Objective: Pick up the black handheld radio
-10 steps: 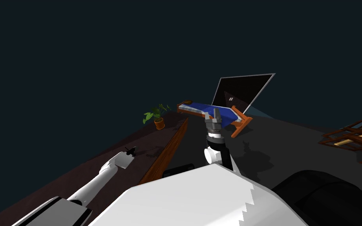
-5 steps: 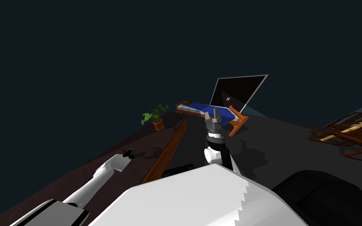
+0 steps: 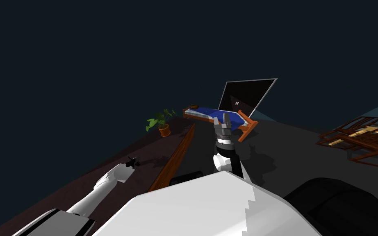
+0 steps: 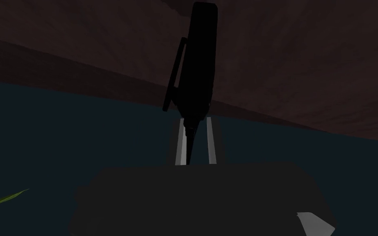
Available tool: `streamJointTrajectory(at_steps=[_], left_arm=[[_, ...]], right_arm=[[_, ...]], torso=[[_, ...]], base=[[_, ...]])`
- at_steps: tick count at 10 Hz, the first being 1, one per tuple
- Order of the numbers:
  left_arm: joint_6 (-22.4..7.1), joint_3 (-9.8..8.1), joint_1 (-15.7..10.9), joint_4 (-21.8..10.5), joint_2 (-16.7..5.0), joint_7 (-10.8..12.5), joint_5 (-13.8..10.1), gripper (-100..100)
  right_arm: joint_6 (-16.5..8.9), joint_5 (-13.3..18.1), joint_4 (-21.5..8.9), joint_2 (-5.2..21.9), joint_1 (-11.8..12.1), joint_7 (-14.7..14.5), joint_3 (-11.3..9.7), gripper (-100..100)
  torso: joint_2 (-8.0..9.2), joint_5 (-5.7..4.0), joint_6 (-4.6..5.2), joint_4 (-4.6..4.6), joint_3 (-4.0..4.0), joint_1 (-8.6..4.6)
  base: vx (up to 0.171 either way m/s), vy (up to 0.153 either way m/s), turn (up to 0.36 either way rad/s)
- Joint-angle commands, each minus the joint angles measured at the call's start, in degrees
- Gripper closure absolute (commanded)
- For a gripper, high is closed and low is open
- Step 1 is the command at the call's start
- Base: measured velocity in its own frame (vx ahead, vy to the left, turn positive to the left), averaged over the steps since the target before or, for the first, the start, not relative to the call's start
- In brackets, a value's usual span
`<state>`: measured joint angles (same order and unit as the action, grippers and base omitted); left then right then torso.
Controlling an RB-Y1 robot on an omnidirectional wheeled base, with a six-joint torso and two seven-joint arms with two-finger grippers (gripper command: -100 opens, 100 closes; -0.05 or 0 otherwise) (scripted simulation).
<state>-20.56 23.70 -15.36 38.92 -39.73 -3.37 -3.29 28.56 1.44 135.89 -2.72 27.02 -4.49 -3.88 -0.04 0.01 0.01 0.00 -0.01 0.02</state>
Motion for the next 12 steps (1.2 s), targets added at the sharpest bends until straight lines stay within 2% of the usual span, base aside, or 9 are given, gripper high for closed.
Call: streamJointTrajectory(at_steps=[1,3,4,5,10,11,12], left_arm=[[0.0,0.0,0.0,0.0,0.0,0.0,0.0,100],[0.1,-0.02,-0.1,0.1,0.0,0.0,0.0,100],[0.1,-0.01,-0.1,0.1,0.0,0.0,0.0,0],[-1.3,0.15,0.2,2.0,-0.3,0.0,0.0,100],[-5.1,2.37,-1.2,6.1,-0.7,-0.5,-1.5,100],[-4.4,2.23,-1.4,5.1,-0.6,-0.6,-1.5,100],[-4.6,2.29,-1.4,5.2,-0.6,-0.7,-1.5,0]], right_arm=[[0.0,0.0,0.0,0.0,0.0,0.0,0.0,0],[0.0,0.0,0.0,0.0,0.0,0.0,0.0,0],[0.0,0.0,0.0,0.0,0.0,0.0,0.0,0],[0.0,0.0,0.0,0.0,0.0,0.0,0.0,0],[0.0,0.0,0.0,0.0,0.0,0.0,0.0,0],[0.0,0.0,0.0,0.0,0.0,0.0,0.0,0],[0.0,0.0,0.0,0.0,0.0,0.0,0.0,0]], torso=[[0.0,0.0,0.0,0.0,0.0,0.0],[0.0,-0.01,-0.08,-0.05,-0.02,0.02],[0.01,0.0,-0.08,-0.04,-0.02,0.03],[0.01,0.0,-0.09,-0.04,-0.01,0.03],[0.18,-0.01,-0.13,0.02,0.1,0.0],[0.19,-0.01,-0.13,0.03,0.1,0.0],[0.14,0.0,-0.13,0.02,0.08,0.02]], base=[[0.004,-0.001,-0.015],[0.0,0.0,0.0],[0.0,0.0,0.0],[-0.016,-0.003,0.065],[-0.034,-0.004,0.072],[-0.014,-0.001,0.005],[0.0,0.0,0.0]])
